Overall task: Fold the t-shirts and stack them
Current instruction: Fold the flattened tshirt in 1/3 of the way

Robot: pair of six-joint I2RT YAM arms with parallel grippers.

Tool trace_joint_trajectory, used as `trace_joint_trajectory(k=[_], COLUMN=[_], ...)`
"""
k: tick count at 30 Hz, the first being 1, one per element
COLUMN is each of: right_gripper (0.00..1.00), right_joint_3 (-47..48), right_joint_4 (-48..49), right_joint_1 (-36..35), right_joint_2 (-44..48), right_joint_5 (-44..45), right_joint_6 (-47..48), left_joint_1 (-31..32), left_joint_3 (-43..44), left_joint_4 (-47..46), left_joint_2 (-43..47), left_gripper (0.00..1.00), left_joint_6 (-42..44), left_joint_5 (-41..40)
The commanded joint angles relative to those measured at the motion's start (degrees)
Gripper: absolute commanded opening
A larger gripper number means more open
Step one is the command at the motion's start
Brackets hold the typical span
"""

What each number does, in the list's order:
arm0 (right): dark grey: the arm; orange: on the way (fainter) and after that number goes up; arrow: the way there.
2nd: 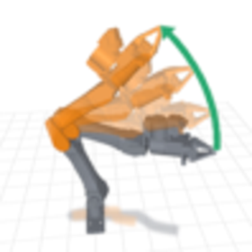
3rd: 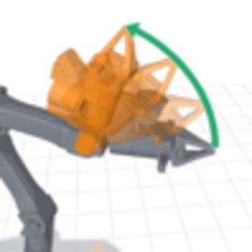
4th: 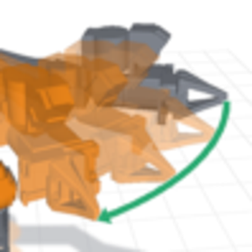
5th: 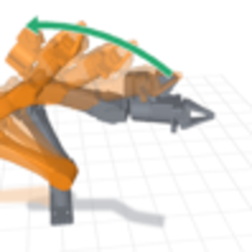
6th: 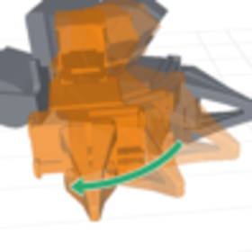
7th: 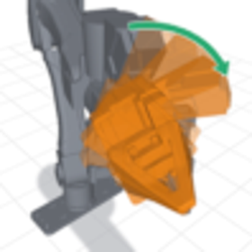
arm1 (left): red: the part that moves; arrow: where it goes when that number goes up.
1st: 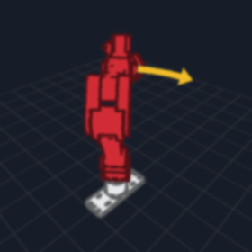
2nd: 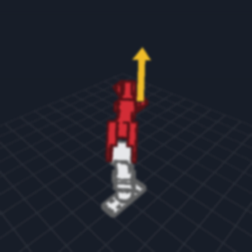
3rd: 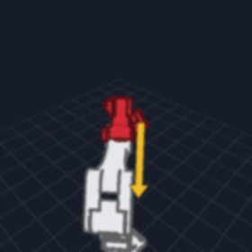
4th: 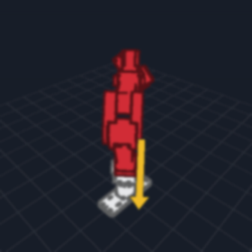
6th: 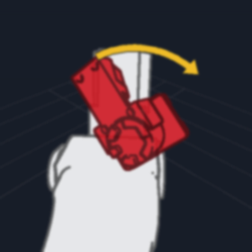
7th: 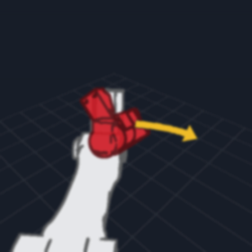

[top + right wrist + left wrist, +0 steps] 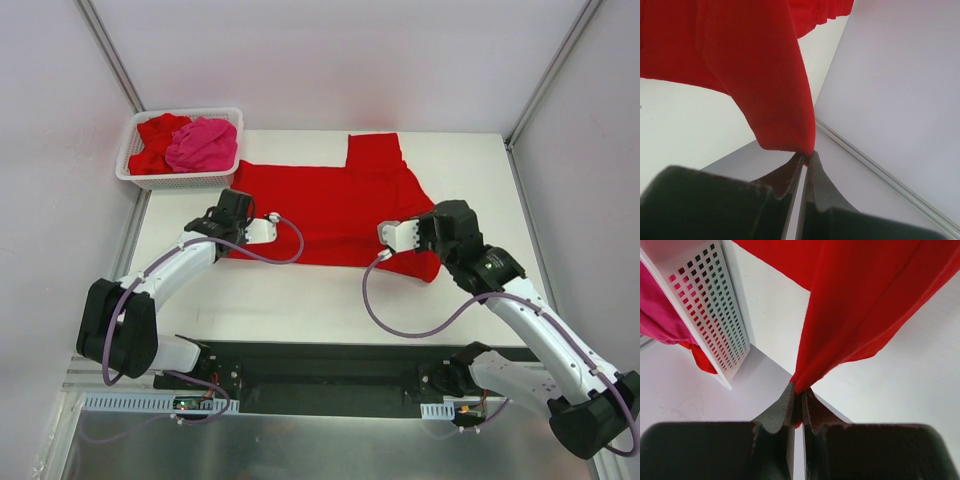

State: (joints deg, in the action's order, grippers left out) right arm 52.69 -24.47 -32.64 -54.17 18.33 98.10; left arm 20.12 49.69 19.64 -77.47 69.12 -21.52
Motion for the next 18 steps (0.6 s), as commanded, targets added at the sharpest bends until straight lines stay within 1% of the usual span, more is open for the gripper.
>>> trace_joint_trajectory(k=[1, 8, 18], right_gripper=[0.01, 0.01, 0.01], right_joint_3=[1.89, 3.03, 1.98], right_joint_4=[4.78, 5.75, 6.54], right_joint_1=[2.14, 3.37, 4.69], right_joint_2=[-0.84, -2.95, -3.3], right_joint_5=[-2.07, -3.91, -6.55], right_joint_6=[1.91, 2.62, 3.58], left_joint_1=[-0.52, -0.52, -1.31], left_joint_3=[1.46, 1.2, 0.32], left_joint_4=[-0.48, -0.57, -0.74], left_joint_2=[-0.4, -0.93, -1.8], left_gripper=[0.0, 0.0, 0.0], left_joint_6=[0.75, 0.4, 0.22], left_joint_5=[-0.89, -1.16, -1.68])
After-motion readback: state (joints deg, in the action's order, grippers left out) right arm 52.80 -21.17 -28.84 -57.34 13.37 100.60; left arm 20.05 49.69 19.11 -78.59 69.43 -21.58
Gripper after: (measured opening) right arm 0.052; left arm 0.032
